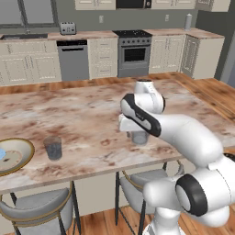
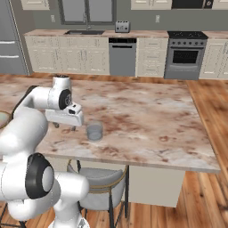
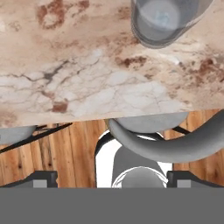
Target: There are four ice cubes in the ice bowl. Place two ice cubes in each glass of water.
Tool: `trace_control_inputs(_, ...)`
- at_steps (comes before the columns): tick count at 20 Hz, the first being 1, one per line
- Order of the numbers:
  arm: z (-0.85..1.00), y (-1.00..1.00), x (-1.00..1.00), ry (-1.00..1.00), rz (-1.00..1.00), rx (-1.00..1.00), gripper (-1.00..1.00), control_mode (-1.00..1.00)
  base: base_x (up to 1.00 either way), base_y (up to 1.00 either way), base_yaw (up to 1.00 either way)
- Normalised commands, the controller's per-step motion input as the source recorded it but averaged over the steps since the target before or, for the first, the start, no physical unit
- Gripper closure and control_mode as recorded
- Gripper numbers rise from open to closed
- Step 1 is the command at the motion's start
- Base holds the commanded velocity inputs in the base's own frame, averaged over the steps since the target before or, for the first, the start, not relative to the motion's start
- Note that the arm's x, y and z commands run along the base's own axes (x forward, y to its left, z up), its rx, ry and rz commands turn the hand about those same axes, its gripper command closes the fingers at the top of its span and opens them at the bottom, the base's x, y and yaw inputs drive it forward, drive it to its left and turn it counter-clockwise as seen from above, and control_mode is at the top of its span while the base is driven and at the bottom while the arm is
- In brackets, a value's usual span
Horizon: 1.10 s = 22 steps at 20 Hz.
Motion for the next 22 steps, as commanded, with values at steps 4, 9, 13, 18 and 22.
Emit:
trace_control_inputs(4, 0.00, 0.00, 0.00, 0.00, 0.00, 0.00, -1.00, -1.00, 0.00, 0.00, 0.00)
trace_control_inputs(9, 0.00, 0.00, 0.00, 0.00, 0.00, 0.00, -1.00, 1.00, 0.00, 0.00, 0.00)
trace_control_inputs(13, 0.00, 0.00, 0.00, 0.00, 0.00, 0.00, -1.00, 1.00, 0.00, 0.00, 0.00)
trace_control_inputs(18, 0.00, 0.00, 0.00, 0.00, 0.00, 0.00, -1.00, 1.00, -0.20, 0.32, -0.01)
trace_control_inputs(22, 0.00, 0.00, 0.00, 0.00, 0.00, 0.00, -1.00, 1.00, -0.16, 1.00, -0.02)
